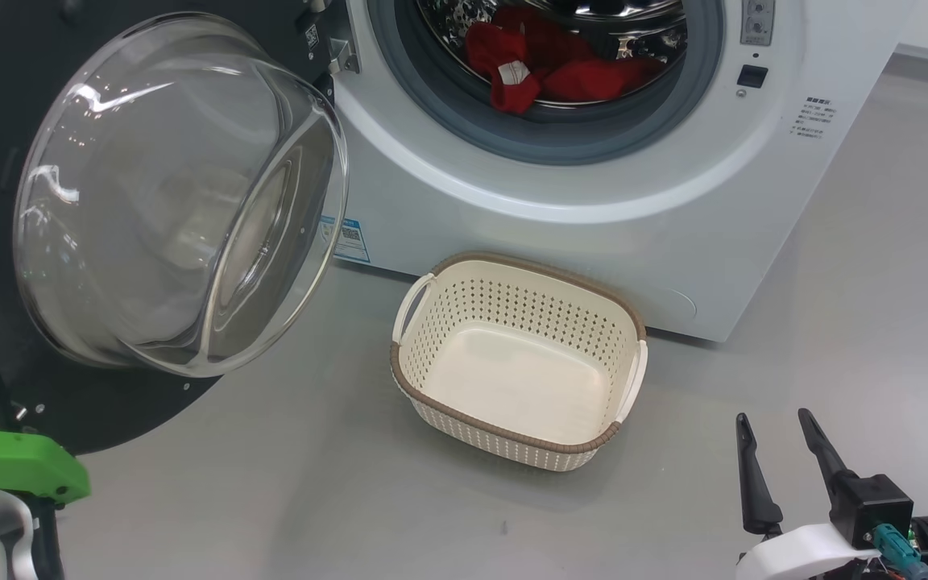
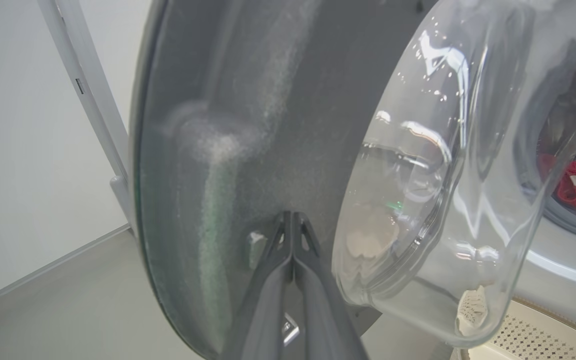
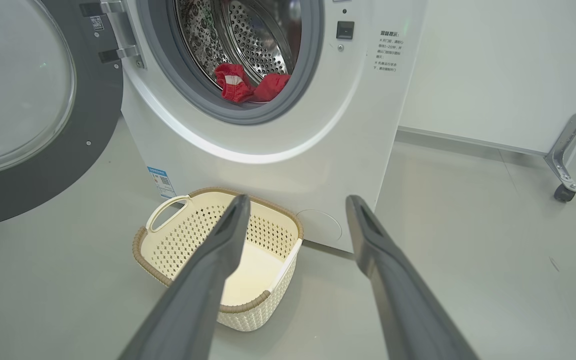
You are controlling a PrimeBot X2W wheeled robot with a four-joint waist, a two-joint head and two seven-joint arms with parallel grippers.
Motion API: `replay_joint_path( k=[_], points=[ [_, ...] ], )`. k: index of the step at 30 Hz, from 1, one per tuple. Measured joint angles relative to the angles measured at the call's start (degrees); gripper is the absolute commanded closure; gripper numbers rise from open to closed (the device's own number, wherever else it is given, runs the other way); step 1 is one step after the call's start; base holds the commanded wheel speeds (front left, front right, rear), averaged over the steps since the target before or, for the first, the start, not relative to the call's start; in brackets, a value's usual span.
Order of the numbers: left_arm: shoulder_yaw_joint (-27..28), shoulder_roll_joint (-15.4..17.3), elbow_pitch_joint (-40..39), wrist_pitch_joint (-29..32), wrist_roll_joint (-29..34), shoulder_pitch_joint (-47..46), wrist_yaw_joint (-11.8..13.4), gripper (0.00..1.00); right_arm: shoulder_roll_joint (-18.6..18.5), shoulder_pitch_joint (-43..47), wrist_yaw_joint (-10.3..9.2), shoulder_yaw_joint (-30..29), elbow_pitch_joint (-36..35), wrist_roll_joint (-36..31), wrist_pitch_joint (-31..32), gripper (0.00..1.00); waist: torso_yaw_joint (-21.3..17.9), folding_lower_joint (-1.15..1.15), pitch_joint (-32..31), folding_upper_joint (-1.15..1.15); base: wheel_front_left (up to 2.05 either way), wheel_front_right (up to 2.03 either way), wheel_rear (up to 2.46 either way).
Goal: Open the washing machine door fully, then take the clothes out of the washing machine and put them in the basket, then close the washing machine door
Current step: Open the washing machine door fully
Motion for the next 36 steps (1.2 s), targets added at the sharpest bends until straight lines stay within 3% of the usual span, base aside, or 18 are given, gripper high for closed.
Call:
replay_joint_path(
  k=[17, 36],
  points=[
    [0.8, -0.7, 4.8, -4.6, 0.1, -1.7, 0.0, 1.00, 0.0, -0.9, 0.54, -0.4, 0.7, 0.0, 0.0, 0.00, -0.1, 0.00, -0.7, 0.00, 0.00, 0.00, 0.00],
    [-5.3, -4.3, -0.5, -8.5, 3.0, 4.8, -0.2, 1.00, 0.3, -0.8, 1.30, 0.8, 1.3, -0.1, 0.0, 0.00, -0.2, 0.00, -2.9, 0.00, 0.00, 0.00, 0.00]
  ],
)
